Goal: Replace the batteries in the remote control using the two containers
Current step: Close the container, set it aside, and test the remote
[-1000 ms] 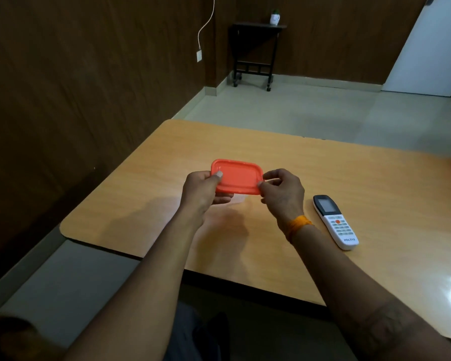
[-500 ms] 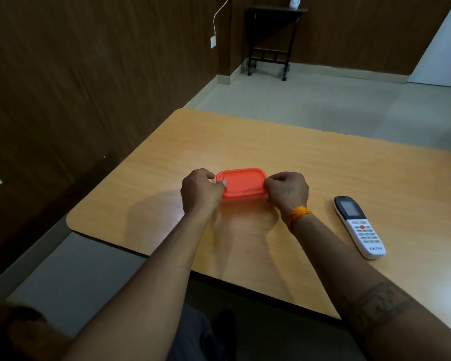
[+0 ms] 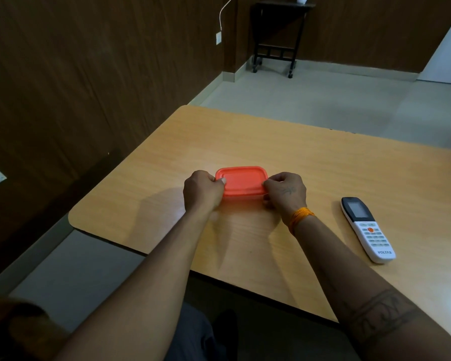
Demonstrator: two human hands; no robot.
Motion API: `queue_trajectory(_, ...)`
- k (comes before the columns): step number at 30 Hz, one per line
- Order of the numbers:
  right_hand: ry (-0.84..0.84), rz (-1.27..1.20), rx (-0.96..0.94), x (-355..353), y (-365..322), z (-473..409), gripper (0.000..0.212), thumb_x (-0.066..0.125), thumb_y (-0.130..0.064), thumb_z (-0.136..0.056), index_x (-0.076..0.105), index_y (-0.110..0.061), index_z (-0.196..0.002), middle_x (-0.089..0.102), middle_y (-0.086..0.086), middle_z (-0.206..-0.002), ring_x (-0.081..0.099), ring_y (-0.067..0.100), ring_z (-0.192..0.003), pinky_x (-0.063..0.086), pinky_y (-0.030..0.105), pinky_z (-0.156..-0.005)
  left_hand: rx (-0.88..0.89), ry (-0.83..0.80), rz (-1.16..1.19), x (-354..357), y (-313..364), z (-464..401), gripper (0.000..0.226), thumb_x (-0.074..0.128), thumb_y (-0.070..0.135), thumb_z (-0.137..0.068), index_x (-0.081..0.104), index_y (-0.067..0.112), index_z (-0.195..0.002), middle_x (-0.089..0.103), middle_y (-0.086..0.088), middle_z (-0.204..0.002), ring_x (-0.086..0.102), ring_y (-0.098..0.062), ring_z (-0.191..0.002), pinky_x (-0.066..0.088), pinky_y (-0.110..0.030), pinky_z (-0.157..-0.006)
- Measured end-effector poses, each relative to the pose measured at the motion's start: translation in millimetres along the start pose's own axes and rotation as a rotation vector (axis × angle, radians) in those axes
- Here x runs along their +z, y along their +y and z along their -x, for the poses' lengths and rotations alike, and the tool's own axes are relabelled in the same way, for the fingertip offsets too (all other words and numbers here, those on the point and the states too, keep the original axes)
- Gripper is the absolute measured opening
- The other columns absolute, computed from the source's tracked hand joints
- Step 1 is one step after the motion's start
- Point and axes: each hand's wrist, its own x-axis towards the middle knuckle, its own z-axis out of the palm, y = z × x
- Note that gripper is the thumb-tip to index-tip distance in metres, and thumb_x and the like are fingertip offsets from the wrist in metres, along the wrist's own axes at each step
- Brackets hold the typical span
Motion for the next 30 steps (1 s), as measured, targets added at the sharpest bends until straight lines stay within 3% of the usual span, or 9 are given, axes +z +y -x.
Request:
queue_trajectory(3,-0.037,-0.038,-0.012,-5,5,3,0.014,0.068,-0.028,-0.083,0.074,-0.016,-0.086,0.075,0.008,-0.084,0.076,0.033,-0.074,0.066,0.052,-0.072,0.021,-0.055,-0.05,-9,4,4,0.02,0.066,0.033,-0.089,0.07,0.014,-0.084,0.074,-0.009,-0.087,0.075,-0.034,-0.081,0.063,-0.041,-0.078)
queue_trajectory(5,-0.058,-0.077,-0.01,-7,4,5,0.029,0.069,-0.043,-0.088,0.072,-0.015,-0.094,0.074,0.009,-0.092,0.076,0.034,-0.078,0.066,0.051,-0.07,0.034,-0.118,0.021,-13,8,9,0.014,0.064,0.027,-0.09,0.065,0.013,-0.088,0.072,-0.007,-0.092,0.077,-0.03,-0.073,0.065,-0.041,-0.073)
queue_trajectory(7,-0.097,-0.107,0.002,-7,2,7,0.046,0.06,-0.064,-0.092,0.067,-0.018,-0.097,0.072,0.009,-0.095,0.074,0.031,-0.079,0.067,0.045,-0.066,0.039,-0.187,0.07,-13,11,15,0.015,0.063,0.023,-0.091,0.063,0.008,-0.092,0.071,-0.009,-0.094,0.077,-0.028,-0.069,0.065,-0.042,-0.072)
queue_trajectory(9,-0.129,-0.143,-0.003,-6,-1,12,0.052,0.05,-0.073,-0.094,0.063,-0.022,-0.094,0.072,0.009,-0.093,0.073,0.029,-0.079,0.062,0.038,-0.059,0.04,-0.204,0.107,-11,14,20,0.02,0.06,0.025,-0.09,0.063,0.006,-0.096,0.07,-0.012,-0.097,0.075,-0.028,-0.072,0.065,-0.046,-0.073)
queue_trajectory(11,-0.122,-0.192,-0.007,-4,-2,17,0.052,0.049,-0.071,-0.096,0.063,-0.021,-0.091,0.071,0.009,-0.088,0.071,0.028,-0.075,0.054,0.032,-0.054,0.006,-0.188,0.194,-10,17,23,0.03,0.054,0.037,-0.091,0.064,0.009,-0.096,0.07,-0.014,-0.1,0.073,-0.029,-0.074,0.066,-0.05,-0.073)
queue_trajectory(15,-0.171,-0.211,-0.008,2,1,27,0.051,0.058,-0.062,-0.094,0.06,-0.016,-0.073,0.055,0.0,-0.064,0.054,0.023,-0.059,0.04,0.028,-0.052,-0.027,-0.138,0.164,-8,17,25,0.079,0.035,0.081,-0.092,0.071,0.011,-0.087,0.071,-0.009,-0.088,0.07,-0.029,-0.082,0.058,-0.044,-0.08)
queue_trajectory(20,-0.118,-0.185,-0.082,6,5,31,0.066,0.054,-0.08,-0.087,0.041,-0.022,-0.056,0.044,-0.008,-0.048,0.045,0.017,-0.049,0.034,0.028,-0.053,0.105,-0.127,0.038,-8,14,24,0.077,0.042,0.075,-0.096,0.064,0.006,-0.071,0.065,-0.007,-0.071,0.064,-0.03,-0.07,0.044,-0.037,-0.063)
queue_trajectory(25,-0.055,-0.217,-0.082,9,7,30,0.066,0.06,-0.078,-0.084,0.045,-0.02,-0.056,0.047,-0.003,-0.052,0.047,0.02,-0.052,0.037,0.034,-0.056,0.193,-0.088,-0.023,-10,21,24,0.073,0.047,0.07,-0.097,0.05,0.01,-0.057,0.053,-0.006,-0.057,0.053,-0.03,-0.059,0.033,-0.036,-0.054)
queue_trajectory(30,-0.068,-0.154,-0.104,11,7,33,0.066,0.056,-0.079,-0.086,0.049,-0.018,-0.061,0.05,-0.001,-0.057,0.047,0.02,-0.055,0.036,0.032,-0.056,0.142,-0.076,-0.013,-13,17,27,0.071,0.048,0.072,-0.096,0.049,0.012,-0.058,0.052,-0.004,-0.059,0.051,-0.027,-0.061,0.033,-0.036,-0.054)
